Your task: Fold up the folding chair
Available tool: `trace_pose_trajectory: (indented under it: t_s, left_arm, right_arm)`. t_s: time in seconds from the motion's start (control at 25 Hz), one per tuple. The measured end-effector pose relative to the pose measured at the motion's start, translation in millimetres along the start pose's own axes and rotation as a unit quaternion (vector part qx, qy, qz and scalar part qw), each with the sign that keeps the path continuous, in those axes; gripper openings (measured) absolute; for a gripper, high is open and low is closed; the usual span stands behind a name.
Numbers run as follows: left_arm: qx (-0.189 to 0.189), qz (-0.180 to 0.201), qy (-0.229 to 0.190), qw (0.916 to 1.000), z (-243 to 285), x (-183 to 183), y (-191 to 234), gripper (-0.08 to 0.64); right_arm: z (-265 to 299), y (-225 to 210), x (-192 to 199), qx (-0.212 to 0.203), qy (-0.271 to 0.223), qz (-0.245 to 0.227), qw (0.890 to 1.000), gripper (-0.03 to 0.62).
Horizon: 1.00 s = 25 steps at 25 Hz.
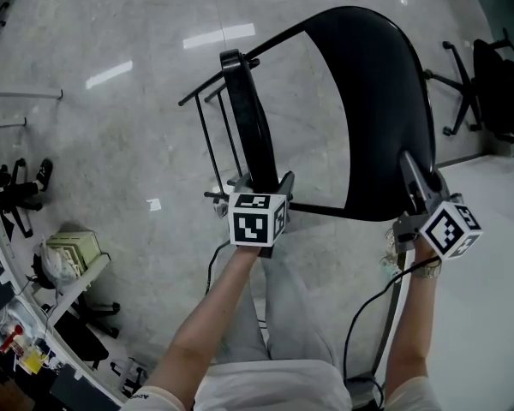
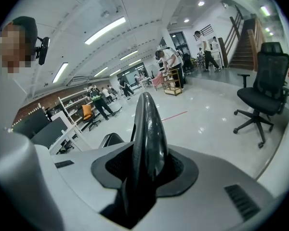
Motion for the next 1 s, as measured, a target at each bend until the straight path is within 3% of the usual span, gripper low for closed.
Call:
trace_pose_trajectory:
  t_s: [0.32, 0.6, 1.0]
  left_arm:
    - [-0.033, 0.012, 0.008, 0.9993, 24, 9, -42, 0.238]
    - [-0.038, 0.046, 0.02, 0.9981, 52, 22, -67, 0.248]
    - [-0.062, 0.056, 0.027, 0.9962, 65, 32, -84, 0.255]
  right_arm:
    - [-25, 25, 12, 0.025, -0.012, 0.001, 1.0, 0.13]
    - [-34, 28, 22, 0.046, -0.014, 0.008, 0.999, 0.13]
    - [-42, 53, 24, 0.051, -0.015, 0.007, 0.999, 0.13]
Point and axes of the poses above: the fingertips, and each gripper's own axes: z forward along the fingers, y to its left, x out of its underside, the point moved 3 cm from there along -z, backward along the fingers, and after that the axes turned 8 degrees about -x, right-handed, at the moved point
